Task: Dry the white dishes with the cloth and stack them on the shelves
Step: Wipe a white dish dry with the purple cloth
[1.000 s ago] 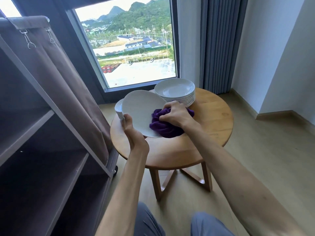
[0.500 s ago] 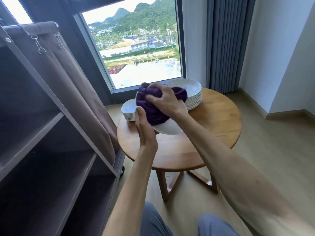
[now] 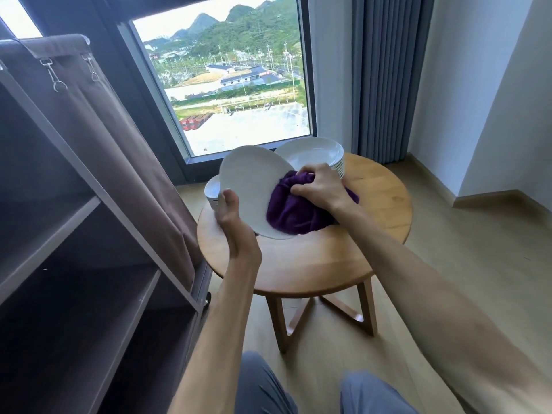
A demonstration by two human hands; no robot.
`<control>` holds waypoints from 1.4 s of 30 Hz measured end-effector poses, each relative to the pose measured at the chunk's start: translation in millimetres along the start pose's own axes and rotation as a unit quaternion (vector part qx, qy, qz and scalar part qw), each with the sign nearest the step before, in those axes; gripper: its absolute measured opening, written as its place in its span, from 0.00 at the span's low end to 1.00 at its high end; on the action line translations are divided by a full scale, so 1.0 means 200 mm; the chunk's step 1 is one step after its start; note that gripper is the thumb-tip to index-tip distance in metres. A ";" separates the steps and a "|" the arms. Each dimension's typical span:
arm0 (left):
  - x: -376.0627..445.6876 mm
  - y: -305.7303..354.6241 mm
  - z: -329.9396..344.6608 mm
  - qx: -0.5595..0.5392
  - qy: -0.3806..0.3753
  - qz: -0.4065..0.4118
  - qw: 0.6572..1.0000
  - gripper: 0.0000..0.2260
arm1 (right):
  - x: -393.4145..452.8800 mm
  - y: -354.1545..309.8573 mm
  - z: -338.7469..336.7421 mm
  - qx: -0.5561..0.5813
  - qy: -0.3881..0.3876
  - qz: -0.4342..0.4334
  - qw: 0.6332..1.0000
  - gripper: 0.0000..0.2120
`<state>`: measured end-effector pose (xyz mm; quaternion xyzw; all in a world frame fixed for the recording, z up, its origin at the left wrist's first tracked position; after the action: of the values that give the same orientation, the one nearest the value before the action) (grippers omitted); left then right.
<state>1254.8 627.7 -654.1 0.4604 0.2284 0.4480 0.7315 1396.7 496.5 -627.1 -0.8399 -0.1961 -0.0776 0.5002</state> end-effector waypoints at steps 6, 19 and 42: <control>-0.09 -0.07 0.06 0.052 -0.057 0.031 0.997 0.12 | 0.03 -0.08 0.02 0.040 0.141 0.009 0.989 0.10; 0.00 -0.09 0.06 0.006 0.001 -0.065 0.998 0.17 | -0.11 -0.25 0.15 0.201 -0.157 -0.061 0.965 0.06; 0.02 0.10 -0.02 0.084 -0.089 0.056 0.991 0.19 | -0.24 0.25 0.21 0.513 0.038 0.255 0.819 0.17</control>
<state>1243.6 636.9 -637.9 0.5706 0.1726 0.4247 0.6813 1371.4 499.6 -703.3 -0.4785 0.0331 0.1327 0.8674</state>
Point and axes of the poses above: each hand's wrist, its own x-axis towards the middle knuckle, its own z-axis out of the palm, y = z × x, the point moved 5 cm from there along x, towards the middle knuckle, and after that the axes turned 12 degrees about y, right-handed, at the moved point
